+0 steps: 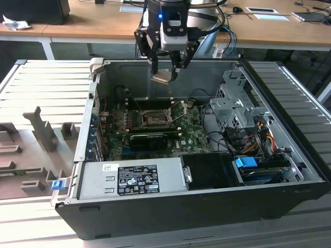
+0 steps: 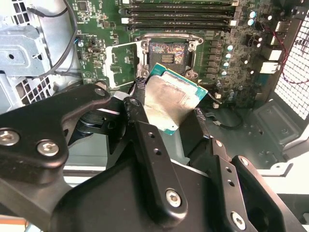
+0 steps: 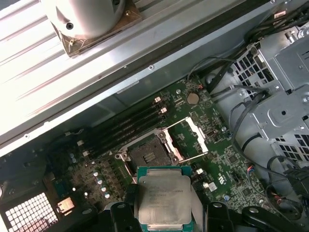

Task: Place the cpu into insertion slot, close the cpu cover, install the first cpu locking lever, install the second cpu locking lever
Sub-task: 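Place the cpu into insertion slot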

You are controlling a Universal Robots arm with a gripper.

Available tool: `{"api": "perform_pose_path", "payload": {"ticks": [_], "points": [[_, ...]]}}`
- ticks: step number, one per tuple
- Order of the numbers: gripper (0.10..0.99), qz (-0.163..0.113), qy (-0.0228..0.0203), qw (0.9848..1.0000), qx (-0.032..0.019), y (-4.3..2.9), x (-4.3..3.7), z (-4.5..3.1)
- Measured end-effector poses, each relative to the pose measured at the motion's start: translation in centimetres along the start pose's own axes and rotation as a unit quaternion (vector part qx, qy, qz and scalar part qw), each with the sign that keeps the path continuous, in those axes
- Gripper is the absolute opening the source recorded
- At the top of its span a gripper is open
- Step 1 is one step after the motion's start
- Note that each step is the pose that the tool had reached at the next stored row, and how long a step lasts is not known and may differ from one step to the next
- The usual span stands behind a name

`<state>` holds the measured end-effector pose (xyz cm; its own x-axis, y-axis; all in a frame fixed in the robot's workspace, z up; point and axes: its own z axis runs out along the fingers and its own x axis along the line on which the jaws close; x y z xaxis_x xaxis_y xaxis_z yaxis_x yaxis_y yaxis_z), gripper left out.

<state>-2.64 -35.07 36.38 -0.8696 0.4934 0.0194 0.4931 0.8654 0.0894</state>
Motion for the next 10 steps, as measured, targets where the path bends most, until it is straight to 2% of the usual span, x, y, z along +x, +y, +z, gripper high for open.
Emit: {"api": "perform_pose_path", "payload": {"ticks": [10], "points": [[0.525, 0.004, -0.0005, 1.0, 0.0001, -0.03, -0.01, 0.3]]}}
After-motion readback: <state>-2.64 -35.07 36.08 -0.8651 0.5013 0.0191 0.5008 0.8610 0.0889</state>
